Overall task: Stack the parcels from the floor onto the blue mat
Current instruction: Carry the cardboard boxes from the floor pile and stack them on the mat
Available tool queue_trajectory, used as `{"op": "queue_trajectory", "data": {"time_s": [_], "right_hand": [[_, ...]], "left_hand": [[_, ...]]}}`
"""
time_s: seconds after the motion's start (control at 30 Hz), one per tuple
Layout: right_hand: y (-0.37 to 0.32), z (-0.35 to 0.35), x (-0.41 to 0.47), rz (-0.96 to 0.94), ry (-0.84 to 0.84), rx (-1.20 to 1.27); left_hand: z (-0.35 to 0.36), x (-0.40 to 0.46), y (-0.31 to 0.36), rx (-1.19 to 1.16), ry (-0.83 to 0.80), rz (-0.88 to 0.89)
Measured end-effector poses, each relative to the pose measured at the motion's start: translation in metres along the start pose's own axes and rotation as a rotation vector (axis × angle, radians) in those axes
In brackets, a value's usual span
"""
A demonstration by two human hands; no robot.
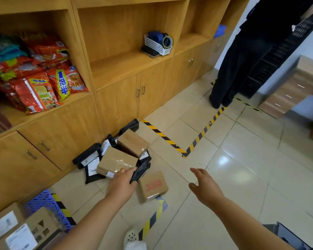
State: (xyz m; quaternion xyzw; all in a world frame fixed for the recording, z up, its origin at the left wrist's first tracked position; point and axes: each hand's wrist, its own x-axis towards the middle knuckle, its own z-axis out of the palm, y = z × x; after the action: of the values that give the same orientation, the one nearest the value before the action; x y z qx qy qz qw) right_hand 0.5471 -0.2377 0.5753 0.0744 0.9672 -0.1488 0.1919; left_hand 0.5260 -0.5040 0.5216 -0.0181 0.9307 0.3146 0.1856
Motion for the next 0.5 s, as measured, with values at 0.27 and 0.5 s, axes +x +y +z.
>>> {"op": "queue_trajectory", "data": {"time_s": [0.27, 0.5], "right_hand": [[0.023, -0.022, 0.088, -0.017, -0.09, 0.006], [0.054, -0.035, 0.181, -0.121, -0.243, -0.016]], "left_hand": [[0.003, 0.073, 0.037, -0.006, -0.024, -0.065], [0.031, 0.122, 0.075, -0.045, 0.043, -0.186]]}}
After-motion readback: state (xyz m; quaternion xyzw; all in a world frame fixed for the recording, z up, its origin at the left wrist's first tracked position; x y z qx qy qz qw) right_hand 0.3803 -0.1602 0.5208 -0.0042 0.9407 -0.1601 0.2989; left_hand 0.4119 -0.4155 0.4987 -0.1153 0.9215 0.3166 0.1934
